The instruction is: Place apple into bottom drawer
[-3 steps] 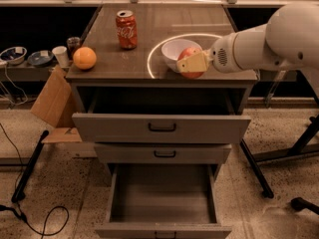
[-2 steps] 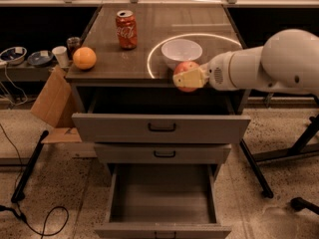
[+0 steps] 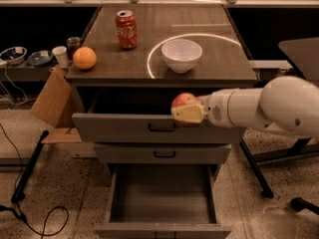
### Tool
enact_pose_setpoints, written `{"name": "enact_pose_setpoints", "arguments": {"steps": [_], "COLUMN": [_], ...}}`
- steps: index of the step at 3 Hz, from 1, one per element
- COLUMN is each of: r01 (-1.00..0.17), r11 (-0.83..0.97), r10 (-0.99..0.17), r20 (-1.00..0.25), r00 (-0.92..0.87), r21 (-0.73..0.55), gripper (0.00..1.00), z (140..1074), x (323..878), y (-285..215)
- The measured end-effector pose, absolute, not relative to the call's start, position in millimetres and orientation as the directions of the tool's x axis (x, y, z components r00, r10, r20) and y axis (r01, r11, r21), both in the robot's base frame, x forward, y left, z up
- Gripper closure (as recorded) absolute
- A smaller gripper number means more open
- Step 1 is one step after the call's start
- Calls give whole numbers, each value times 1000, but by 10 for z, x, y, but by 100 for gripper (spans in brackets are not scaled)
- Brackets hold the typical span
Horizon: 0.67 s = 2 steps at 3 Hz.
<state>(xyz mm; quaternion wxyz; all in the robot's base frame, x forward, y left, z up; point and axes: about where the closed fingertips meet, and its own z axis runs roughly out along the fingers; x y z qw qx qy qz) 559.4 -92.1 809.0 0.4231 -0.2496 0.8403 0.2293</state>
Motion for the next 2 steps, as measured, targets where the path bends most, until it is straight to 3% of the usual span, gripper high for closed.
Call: {"name": "enact_pose_setpoints", "arguments": {"steps": [2], "r01": [-585], "r11": [784], "r10": [-218], "r20": [-790], "r00": [-573], "r21": [208], "gripper": [100], "z": [7437], "x": [5498], "y": [-710]}}
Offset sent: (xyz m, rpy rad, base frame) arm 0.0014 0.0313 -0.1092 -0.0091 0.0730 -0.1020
